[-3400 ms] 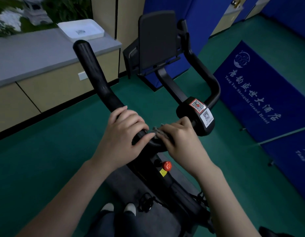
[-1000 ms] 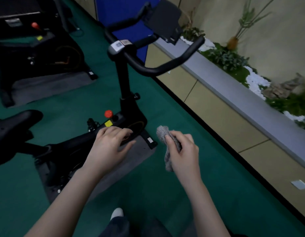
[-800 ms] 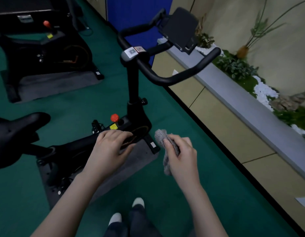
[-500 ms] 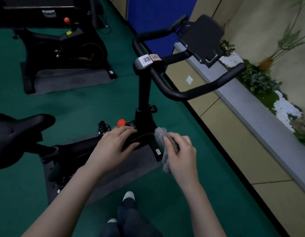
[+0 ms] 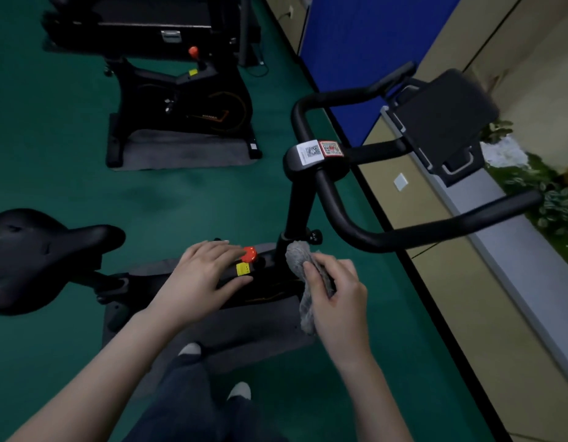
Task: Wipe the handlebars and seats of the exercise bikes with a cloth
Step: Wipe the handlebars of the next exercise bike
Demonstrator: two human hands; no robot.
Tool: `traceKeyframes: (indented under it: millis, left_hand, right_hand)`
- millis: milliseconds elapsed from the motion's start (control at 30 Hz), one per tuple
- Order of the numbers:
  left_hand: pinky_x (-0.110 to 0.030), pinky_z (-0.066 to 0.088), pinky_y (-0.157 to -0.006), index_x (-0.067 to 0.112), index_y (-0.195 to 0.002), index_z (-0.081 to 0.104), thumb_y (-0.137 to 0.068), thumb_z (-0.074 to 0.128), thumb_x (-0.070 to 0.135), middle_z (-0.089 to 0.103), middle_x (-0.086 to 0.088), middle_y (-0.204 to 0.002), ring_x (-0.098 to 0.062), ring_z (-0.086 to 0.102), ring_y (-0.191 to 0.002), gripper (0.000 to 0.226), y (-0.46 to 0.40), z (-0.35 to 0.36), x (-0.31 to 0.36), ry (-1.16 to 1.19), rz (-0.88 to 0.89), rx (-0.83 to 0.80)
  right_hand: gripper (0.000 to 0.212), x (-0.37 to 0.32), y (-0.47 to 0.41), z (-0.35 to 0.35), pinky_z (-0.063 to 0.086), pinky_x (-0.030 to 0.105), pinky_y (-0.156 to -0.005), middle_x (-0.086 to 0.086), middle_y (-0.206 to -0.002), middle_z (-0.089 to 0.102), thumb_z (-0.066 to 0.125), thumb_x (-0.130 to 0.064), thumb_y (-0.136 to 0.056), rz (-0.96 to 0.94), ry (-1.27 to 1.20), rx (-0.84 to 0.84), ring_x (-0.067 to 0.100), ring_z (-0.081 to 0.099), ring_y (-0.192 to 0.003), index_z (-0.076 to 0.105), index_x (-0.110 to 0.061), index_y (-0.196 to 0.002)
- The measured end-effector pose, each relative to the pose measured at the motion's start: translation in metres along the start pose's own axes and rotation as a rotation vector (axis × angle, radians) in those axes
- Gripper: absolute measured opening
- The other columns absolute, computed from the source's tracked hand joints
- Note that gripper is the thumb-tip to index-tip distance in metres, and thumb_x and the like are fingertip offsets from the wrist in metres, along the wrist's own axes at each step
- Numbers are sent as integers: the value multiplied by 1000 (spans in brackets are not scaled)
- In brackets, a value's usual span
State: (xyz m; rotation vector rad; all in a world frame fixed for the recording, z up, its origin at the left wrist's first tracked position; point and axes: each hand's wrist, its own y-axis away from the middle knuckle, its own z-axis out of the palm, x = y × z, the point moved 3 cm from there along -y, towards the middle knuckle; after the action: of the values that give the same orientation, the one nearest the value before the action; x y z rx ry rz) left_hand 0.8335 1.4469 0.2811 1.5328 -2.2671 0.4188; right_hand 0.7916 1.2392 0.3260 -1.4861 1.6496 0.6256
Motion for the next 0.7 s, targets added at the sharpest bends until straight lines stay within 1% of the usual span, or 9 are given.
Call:
traceKeyframes:
  millis: [100,300,400,467,500,567,600,667,700]
  left_hand:
    - [-31,26,-107,26,-130,54,-88,36,69,54,9,-134,-12,45,-127,63,-23,-3,-7,15,23,-3]
    - [-31,30,-104,23,-133,52,-89,50,53,51,7,-136,-13,45,-126,53,-82,-11,-9,81,155,-31]
    - [-31,31,-103,22,-133,52,-89,50,53,51,7,-137,-14,45,-126,54,-112,-20,-15,117,247,-54]
    - [-33,34,-101,20,-132,53,-89,48,54,52,5,-135,-16,46,-125,55,-132,-26,-20,143,320,-54]
    - [-34,36,-100,19,-131,54,-89,48,55,53,4,-134,-17,48,-123,55,-140,-29,-21,154,358,-39]
    - [-37,40,-97,17,-130,55,-91,47,54,53,2,-133,-20,50,-121,55,-159,-35,-25,181,437,-4]
    - [-40,41,-96,17,-131,55,-91,47,53,52,0,-134,-21,50,-122,55,-169,-37,-28,191,472,5]
    - [-43,40,-97,16,-132,53,-90,48,52,48,-2,-138,-24,47,-124,56,-190,-39,-30,196,526,17]
    - [-44,39,-97,16,-133,52,-89,50,51,46,-3,-140,-25,46,-125,56,-200,-39,-30,195,552,22]
  right_hand:
    - [21,-1,-13,2,42,5,-80,-8,-100,53,58,-24,-93,9,3,14,-5,56,-94,68,-14,-109]
    - [21,-5,-38,9,46,11,-81,-11,-101,53,57,-26,-94,59,24,157,-3,57,-95,67,-17,-109]
    - [14,-16,-52,20,42,7,-81,-13,-99,54,59,-22,-93,73,34,276,-4,56,-95,64,-29,-104]
    - [14,-23,-64,27,40,4,-81,-17,-98,55,60,-21,-92,78,48,375,-4,56,-94,61,-31,-103]
    - [13,-26,-69,28,40,3,-80,-22,-98,56,60,-22,-92,76,61,423,-3,56,-94,63,-28,-103]
    - [19,-33,-81,29,38,2,-81,-35,-100,54,58,-22,-91,50,146,532,1,54,-91,68,-15,-105]
    - [22,-35,-88,28,37,1,-82,-37,-97,53,59,-20,-90,36,209,585,5,53,-91,69,-8,-105]
    - [21,-39,-103,29,35,2,-85,-29,-94,56,61,-15,-89,26,352,669,12,52,-92,69,-2,-105]
    - [20,-39,-111,30,34,3,-86,-18,-95,61,64,-11,-89,37,419,694,14,51,-93,69,-1,-105]
